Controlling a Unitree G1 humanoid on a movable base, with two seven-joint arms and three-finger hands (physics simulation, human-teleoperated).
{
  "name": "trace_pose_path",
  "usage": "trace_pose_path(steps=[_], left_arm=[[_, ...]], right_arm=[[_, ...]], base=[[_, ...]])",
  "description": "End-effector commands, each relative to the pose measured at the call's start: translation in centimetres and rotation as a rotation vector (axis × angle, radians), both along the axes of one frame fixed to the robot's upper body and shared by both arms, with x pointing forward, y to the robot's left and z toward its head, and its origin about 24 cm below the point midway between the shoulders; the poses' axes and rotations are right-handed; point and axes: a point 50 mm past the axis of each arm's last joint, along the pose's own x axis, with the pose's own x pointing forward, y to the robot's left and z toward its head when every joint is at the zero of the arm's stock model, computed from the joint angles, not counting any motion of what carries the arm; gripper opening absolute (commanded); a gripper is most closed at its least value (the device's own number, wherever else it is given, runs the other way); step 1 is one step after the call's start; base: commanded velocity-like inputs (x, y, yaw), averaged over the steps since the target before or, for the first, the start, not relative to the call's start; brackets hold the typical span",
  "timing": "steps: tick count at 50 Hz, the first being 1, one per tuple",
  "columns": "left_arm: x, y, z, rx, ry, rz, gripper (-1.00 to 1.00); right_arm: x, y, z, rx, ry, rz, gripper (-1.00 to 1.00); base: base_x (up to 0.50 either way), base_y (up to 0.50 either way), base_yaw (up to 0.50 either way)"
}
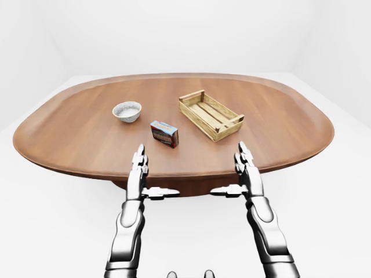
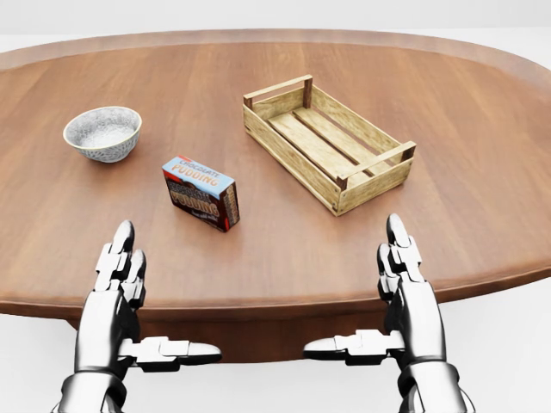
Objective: Pick up the chocolate pudding and put it in the tray.
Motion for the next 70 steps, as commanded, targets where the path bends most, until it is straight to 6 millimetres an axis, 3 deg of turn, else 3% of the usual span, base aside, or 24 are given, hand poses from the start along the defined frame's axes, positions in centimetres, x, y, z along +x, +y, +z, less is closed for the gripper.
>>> trace_pose_path(steps=[1,35,37,47,62,65,66,70], left_arm=[[0.1,0.7,-0.1,-0.004,0.003,-0.006,1.0],[0.1,0.6,-0.2,0.002,0.009,-0.014,1.0],[0.1,0.6,-0.3,0.002,0.009,-0.014,1.0],[0.1,0.5,-0.3,0.003,0.011,-0.016,1.0],[0.1,0.5,-0.4,0.002,0.014,-0.02,1.0],[0.1,0.5,-0.3,0.002,0.014,-0.02,1.0],[0.1,0.5,-0.5,0.002,0.014,-0.021,1.0],[0.1,0.5,-0.4,0.002,0.015,-0.021,1.0]], right_arm=[[0.0,-0.7,0.0,0.023,-0.006,0.004,1.0],[-0.2,-0.7,0.4,-0.024,-0.035,-0.004,1.0],[-0.2,-0.6,-0.5,-0.025,-0.028,-0.003,1.0],[-0.2,-0.7,0.4,-0.023,-0.036,-0.002,1.0],[-0.2,-0.5,-0.5,-0.024,-0.025,0.009,1.0],[-0.2,-0.5,0.0,-0.026,-0.026,0.01,1.0],[-0.2,-0.5,-0.9,-0.026,-0.01,0.01,1.0],[-0.3,-0.4,0.3,-0.037,-0.041,0.01,1.0]], base=[[0.0,0.0,0.0],[0.0,0.08,0.0],[0.0,0.24,0.0],[0.0,0.24,0.0],[0.0,0.04,0.0],[0.0,0.0,0.0],[0.0,0.0,0.0],[0.0,0.0,0.0]])
